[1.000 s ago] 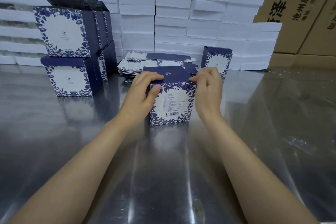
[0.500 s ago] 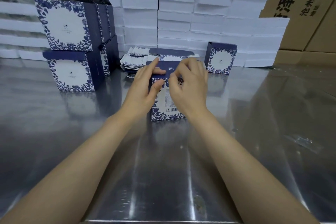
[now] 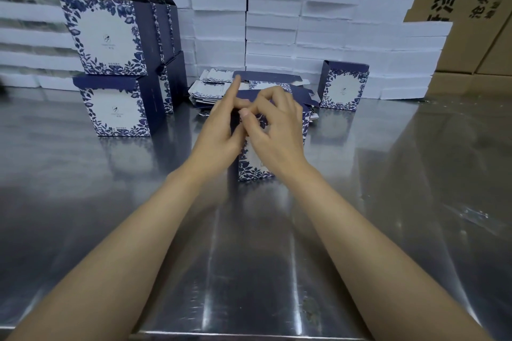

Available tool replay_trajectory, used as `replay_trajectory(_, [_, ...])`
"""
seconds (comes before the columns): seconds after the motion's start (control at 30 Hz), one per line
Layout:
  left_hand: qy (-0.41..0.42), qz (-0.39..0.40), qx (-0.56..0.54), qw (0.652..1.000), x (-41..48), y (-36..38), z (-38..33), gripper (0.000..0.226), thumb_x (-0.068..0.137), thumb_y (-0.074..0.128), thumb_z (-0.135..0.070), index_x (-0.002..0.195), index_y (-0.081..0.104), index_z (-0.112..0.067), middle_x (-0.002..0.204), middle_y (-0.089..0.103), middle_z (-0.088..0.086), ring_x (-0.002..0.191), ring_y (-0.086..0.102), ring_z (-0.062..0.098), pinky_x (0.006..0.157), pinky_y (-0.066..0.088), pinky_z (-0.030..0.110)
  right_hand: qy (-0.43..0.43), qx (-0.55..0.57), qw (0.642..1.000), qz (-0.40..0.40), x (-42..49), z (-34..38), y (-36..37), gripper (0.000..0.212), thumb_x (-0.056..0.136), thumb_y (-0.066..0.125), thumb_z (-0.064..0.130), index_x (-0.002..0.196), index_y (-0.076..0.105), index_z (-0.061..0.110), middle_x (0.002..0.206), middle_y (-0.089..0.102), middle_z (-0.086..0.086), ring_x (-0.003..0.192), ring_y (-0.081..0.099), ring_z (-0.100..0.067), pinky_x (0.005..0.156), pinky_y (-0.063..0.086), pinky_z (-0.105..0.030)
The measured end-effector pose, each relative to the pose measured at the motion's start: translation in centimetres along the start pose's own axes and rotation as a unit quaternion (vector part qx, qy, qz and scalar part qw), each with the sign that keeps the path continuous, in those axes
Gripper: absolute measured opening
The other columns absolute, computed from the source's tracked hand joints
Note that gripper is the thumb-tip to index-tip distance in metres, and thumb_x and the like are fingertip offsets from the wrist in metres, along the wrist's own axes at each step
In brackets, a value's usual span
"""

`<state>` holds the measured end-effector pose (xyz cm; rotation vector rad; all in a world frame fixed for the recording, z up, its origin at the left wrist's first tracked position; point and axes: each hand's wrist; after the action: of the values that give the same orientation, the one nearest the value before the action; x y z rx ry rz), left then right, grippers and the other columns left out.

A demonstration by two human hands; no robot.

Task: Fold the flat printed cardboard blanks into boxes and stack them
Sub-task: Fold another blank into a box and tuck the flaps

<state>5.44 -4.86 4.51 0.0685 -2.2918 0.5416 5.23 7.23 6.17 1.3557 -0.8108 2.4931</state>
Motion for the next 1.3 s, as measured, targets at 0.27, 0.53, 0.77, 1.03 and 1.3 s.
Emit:
replay_trajectory(0.27, [-0.022, -0.082, -0.005, 0.996, -0.1, 0.2, -0.4, 0.034, 0.086, 0.057, -0.012, 0.100, 0.047, -0.041, 0.098, 0.062, -0.027, 0.101, 0.061, 0.004, 0.093, 0.047, 0.024, -0.029, -0.067, 0.997, -0.027, 0.7, -0.6, 0.3, 0.033, 0.095, 0.047, 0.026, 0.072, 0.061, 0.007, 0.084, 0.056, -0.006, 0.084, 0.052, -0.028, 0.092, 0.033, -0.037])
replay_trajectory(0.53, [-0.020, -0.085, 0.024, 0.996, -0.2, 0.2, -0.2, 0.016, 0.087, 0.060, -0.033, 0.093, 0.052, -0.046, 0.099, 0.067, -0.012, 0.097, 0.065, 0.012, 0.086, 0.052, 0.046, -0.038, -0.072, 0.996, -0.041, 0.8, -1.6, 0.0, 0.037, 0.095, 0.039, 0.029, 0.073, 0.060, 0.006, 0.083, 0.056, -0.005, 0.082, 0.051, -0.027, 0.086, 0.036, -0.038])
replay_trajectory(0.77, [-0.010, -0.070, 0.049, 0.996, -0.2, 0.1, 0.0, 0.010, 0.089, 0.061, -0.027, 0.097, 0.058, -0.033, 0.103, 0.067, -0.018, 0.101, 0.064, 0.014, 0.085, 0.051, 0.047, -0.016, -0.100, 0.993, -0.053, 0.9, -3.5, -0.8, 0.042, 0.095, 0.036, 0.031, 0.073, 0.061, 0.006, 0.084, 0.055, -0.004, 0.085, 0.050, -0.025, 0.090, 0.034, -0.037])
replay_trajectory(1.03, [-0.015, -0.071, 0.036, 0.997, -0.3, 0.0, 0.1, 0.010, 0.090, 0.061, -0.026, 0.096, 0.059, -0.033, 0.108, 0.067, -0.018, 0.107, 0.062, 0.012, 0.088, 0.051, 0.047, 0.091, 0.003, 0.992, -0.091, 0.4, -6.2, -2.2, 0.034, 0.096, 0.037, 0.031, 0.077, 0.059, 0.013, 0.094, 0.052, 0.012, 0.096, 0.060, -0.017, 0.081, 0.045, -0.040])
replay_trajectory(1.3, [-0.036, -0.087, 0.004, 0.996, -0.8, 0.0, 1.0, 0.041, 0.091, 0.066, -0.032, 0.127, 0.048, -0.025, 0.147, 0.038, -0.015, 0.136, 0.038, 0.004, 0.099, 0.046, 0.019, 0.092, 0.174, 0.978, -0.061, -1.5, -7.6, -2.7, 0.017, 0.095, 0.050, 0.022, 0.096, 0.055, 0.039, 0.116, 0.059, 0.014, 0.107, 0.057, 0.001, 0.085, 0.046, -0.016])
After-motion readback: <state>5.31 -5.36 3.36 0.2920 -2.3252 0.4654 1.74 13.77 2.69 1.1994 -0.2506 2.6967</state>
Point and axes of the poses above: each hand's wrist, its own x-axis towards the middle knuckle, its own y-axis out of the palm, z = x × y
